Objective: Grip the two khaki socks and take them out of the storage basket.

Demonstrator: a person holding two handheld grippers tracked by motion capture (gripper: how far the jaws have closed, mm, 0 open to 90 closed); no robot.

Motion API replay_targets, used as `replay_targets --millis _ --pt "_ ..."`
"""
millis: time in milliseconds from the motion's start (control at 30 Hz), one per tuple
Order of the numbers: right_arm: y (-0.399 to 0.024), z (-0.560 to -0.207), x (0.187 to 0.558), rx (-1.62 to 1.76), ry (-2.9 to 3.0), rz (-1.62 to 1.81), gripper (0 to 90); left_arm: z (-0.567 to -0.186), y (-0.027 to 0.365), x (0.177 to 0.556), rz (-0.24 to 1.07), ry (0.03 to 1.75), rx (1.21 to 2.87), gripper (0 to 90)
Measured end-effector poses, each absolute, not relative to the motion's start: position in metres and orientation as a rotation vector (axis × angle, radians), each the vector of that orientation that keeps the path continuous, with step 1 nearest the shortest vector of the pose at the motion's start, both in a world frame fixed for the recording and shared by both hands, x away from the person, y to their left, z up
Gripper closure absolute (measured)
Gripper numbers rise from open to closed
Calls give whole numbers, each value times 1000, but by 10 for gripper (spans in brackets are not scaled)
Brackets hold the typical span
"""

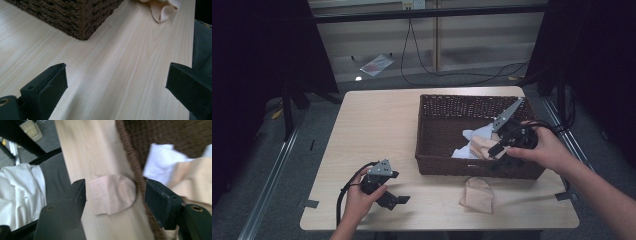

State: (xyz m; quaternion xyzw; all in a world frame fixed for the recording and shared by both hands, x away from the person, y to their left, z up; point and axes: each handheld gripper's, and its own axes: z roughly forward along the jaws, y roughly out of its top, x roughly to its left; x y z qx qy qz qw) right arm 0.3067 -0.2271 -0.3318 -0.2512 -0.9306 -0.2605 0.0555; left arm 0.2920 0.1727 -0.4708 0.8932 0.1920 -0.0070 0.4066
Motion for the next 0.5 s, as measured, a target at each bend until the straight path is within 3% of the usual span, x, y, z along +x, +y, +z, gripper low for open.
replay_targets --millis 167,500 --pt "-232 -327 320 -843 -2861 -802 216 -471 173 292 -19 483 2254 32" --pt "-238 -341 345 -954 -2877 -770 145 -471 173 292 -24 490 2243 32"
